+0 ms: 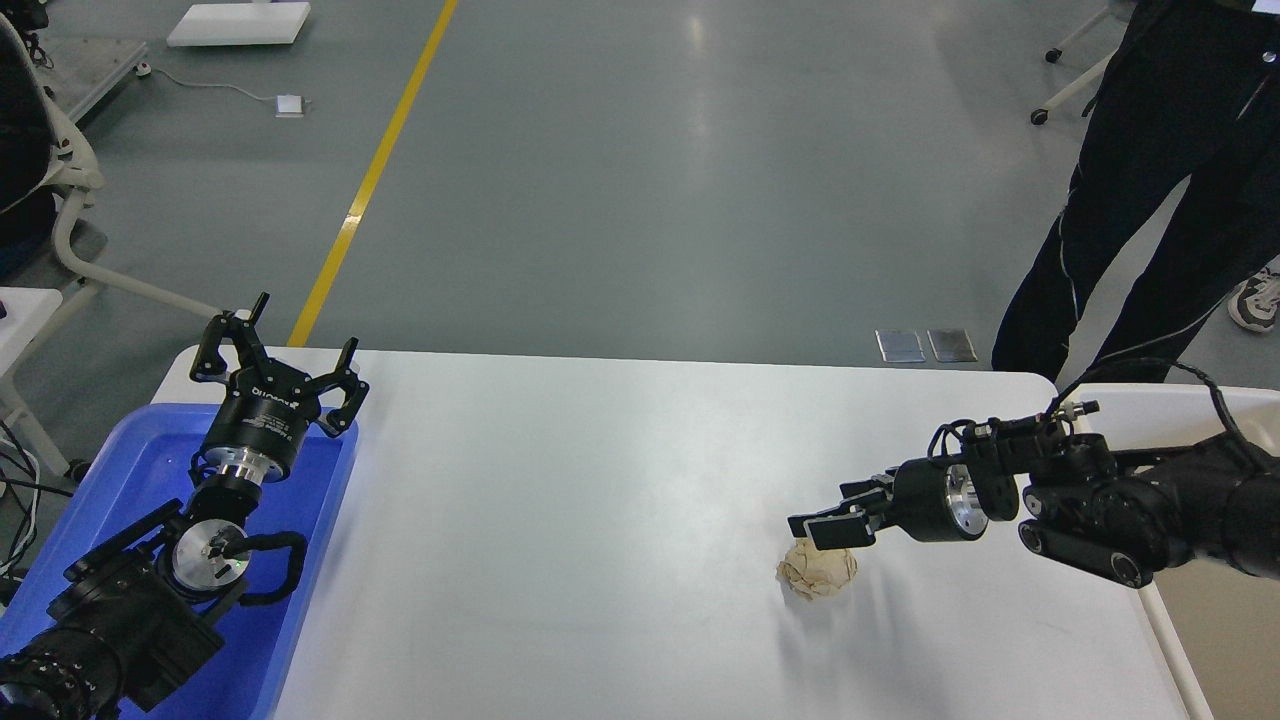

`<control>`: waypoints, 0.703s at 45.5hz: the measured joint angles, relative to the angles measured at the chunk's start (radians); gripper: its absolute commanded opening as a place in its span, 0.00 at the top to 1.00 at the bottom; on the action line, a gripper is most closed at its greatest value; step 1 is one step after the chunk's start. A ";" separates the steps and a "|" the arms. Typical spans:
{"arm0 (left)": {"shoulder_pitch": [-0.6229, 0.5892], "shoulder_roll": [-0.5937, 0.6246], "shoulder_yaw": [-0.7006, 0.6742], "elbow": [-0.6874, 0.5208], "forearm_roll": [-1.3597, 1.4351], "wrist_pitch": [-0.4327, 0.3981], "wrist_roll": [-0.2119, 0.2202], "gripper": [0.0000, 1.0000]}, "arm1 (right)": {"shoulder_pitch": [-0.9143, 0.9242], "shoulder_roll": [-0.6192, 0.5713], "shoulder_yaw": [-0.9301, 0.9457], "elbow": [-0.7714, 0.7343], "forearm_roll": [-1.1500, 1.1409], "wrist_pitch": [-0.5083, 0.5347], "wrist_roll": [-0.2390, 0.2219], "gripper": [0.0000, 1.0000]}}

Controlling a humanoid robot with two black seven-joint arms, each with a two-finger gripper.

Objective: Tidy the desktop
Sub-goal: 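Lower the right gripper onto the paper ball and close it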

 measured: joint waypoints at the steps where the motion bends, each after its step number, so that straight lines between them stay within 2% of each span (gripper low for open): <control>1: 0.000 0.000 0.000 0.000 0.000 0.000 0.000 0.00 | -0.007 0.001 -0.001 -0.001 0.000 -0.007 0.000 0.00; 32: 0.000 0.000 0.000 0.000 0.000 0.000 0.000 0.00 | -0.102 0.009 0.009 -0.014 0.007 -0.093 -0.002 0.00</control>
